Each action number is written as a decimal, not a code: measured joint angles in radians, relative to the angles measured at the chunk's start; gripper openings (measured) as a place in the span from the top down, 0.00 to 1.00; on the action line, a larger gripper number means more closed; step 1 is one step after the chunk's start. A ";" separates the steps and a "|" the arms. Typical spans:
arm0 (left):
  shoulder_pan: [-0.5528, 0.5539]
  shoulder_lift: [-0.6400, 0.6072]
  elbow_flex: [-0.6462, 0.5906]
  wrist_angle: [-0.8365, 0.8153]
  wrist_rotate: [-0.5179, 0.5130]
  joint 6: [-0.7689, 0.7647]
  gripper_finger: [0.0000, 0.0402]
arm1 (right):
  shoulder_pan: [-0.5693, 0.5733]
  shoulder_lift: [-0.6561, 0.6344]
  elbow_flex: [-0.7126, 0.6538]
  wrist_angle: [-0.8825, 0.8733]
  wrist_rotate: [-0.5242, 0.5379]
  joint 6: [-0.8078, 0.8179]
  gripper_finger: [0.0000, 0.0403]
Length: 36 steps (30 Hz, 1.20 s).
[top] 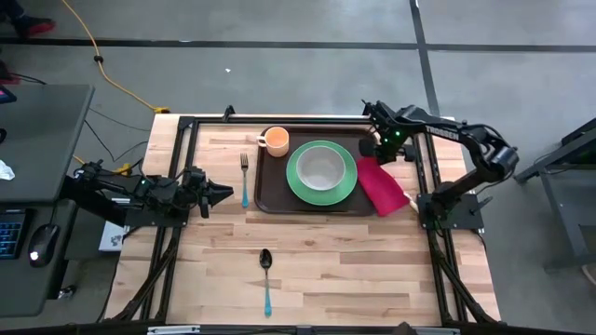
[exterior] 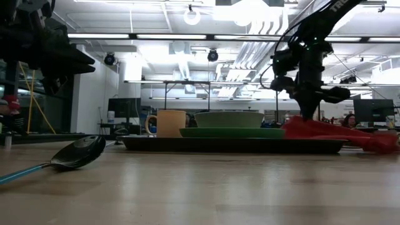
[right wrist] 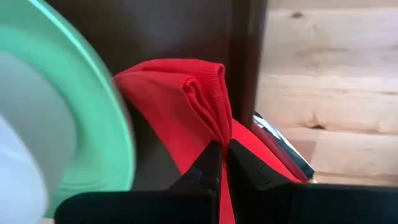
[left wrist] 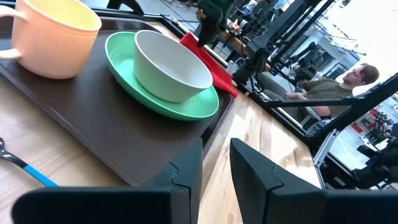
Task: Set up tray
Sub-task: Put the red table napkin to the right of the green plate on the brown tray
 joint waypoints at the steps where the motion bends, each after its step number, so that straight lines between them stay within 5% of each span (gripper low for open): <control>1: 0.000 0.000 0.000 -0.002 0.000 0.000 0.72 | 0.000 0.007 0.014 0.002 0.002 0.006 1.00; 19: 0.000 0.000 0.000 -0.006 -0.001 0.000 0.72 | -0.006 0.282 0.224 0.016 -0.029 -0.076 1.00; 36: 0.000 0.000 0.000 -0.006 -0.037 -0.001 0.72 | -0.100 0.301 0.284 0.002 0.011 -0.118 1.00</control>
